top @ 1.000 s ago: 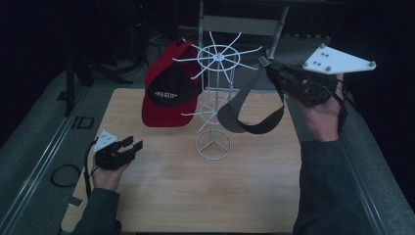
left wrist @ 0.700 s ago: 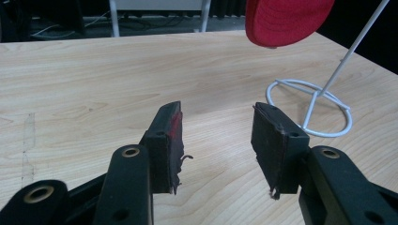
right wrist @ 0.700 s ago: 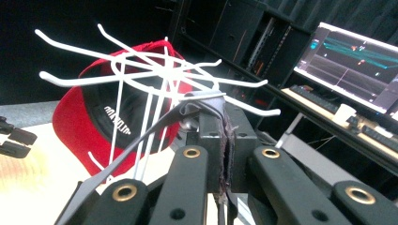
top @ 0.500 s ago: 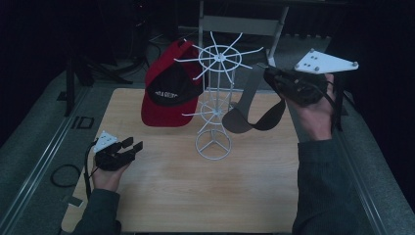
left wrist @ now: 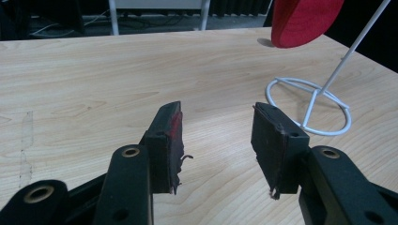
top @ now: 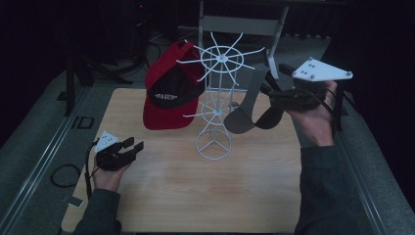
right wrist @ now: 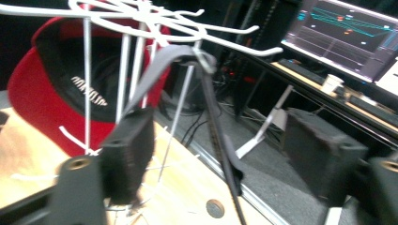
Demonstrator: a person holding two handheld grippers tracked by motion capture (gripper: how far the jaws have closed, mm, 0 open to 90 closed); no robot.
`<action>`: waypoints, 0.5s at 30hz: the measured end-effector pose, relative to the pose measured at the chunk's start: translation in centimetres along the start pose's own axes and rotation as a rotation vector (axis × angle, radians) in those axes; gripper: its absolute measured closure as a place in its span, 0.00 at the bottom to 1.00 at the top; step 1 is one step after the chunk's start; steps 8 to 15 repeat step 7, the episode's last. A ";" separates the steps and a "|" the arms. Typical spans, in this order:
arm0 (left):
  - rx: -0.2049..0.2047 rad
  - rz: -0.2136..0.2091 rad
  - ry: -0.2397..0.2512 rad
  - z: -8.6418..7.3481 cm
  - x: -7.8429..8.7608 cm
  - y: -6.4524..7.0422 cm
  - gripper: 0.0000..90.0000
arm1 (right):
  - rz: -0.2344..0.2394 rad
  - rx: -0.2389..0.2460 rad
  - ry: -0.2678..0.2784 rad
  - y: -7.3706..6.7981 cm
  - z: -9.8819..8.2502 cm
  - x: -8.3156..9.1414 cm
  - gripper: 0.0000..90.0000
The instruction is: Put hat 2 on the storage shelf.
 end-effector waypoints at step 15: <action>0.003 0.004 -0.001 -0.1 0.0 -0.1 0.60 | -0.021 -0.046 0.018 0.9 -0.4 0.7 0.16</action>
Point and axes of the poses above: each handheld gripper's, and its own axes: x roughly backward along the jaws, z roughly out of its top, y roughly to its right, the point moved 10 cm from there along -x, roughly forward along the jaws, and after that the axes turned 8 degrees about y, right-handed, at the moved point
